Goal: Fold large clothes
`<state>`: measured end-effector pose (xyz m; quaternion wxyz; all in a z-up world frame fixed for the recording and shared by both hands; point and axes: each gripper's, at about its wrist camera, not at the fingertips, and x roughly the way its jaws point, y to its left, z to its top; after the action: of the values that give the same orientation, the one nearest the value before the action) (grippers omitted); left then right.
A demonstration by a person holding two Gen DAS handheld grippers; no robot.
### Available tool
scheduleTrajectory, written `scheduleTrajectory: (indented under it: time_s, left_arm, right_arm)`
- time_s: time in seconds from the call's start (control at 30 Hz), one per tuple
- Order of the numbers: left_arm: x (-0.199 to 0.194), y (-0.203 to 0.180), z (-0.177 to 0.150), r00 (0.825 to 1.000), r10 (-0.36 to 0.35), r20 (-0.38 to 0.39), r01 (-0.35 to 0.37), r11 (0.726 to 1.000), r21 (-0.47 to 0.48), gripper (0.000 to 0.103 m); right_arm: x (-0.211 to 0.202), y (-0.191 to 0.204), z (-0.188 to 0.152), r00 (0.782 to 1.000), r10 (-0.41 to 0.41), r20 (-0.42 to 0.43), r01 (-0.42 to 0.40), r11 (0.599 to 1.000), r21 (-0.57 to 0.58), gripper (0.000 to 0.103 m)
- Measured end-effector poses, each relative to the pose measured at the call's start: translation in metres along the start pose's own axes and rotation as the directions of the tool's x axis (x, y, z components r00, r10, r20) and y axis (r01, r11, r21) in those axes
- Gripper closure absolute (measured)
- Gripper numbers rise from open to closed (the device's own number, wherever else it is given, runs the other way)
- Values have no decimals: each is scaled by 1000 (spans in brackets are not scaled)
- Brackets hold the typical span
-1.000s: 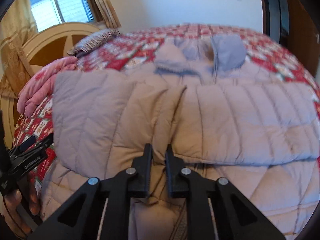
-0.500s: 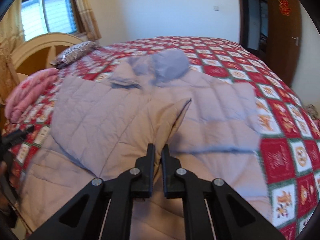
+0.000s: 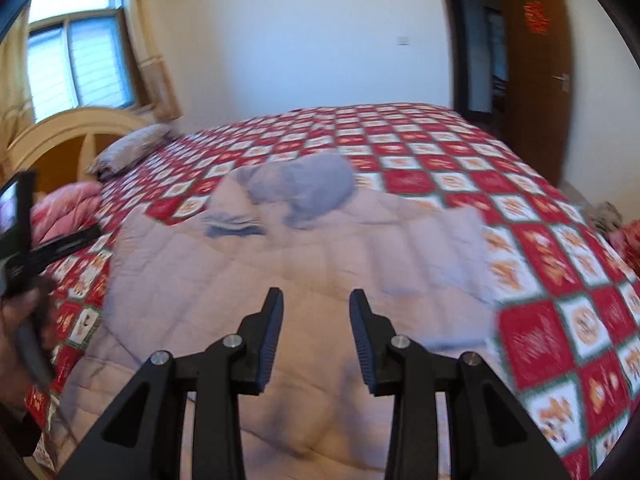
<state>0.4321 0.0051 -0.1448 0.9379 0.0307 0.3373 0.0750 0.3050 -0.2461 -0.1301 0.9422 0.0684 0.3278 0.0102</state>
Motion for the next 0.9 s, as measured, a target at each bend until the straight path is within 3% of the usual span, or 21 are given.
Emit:
scheduleTrajectory:
  time_s: [0.13,0.3,0.47,0.7,0.9]
  left_arm:
    - [43,-19,-13,995,29,-93,-25,999,41,14]
    - [68,-32,-38,988,18,-153,-10,998,57,14]
    - [77,-42,-55,988,26,-152,-15,997,70,10]
    - [86,-32,-58,984,-20,-178,22,1000,10,5]
    - [86,-34,-59,985,-11,-174,13,1000,14,4]
  right_arm:
    - [46,24,-2,997,30,-77,-34,998,-44,64]
    - [88,16,-27,986,-14,-164,7,999,-48,64]
    - [91,8,-40,987,-23,-161,15,998,-54,64]
    - [100,5,-45,986,-7,-165,0,999,-38,64]
    - [102,2,-47,987,2,-163,-6,1000,-27,64]
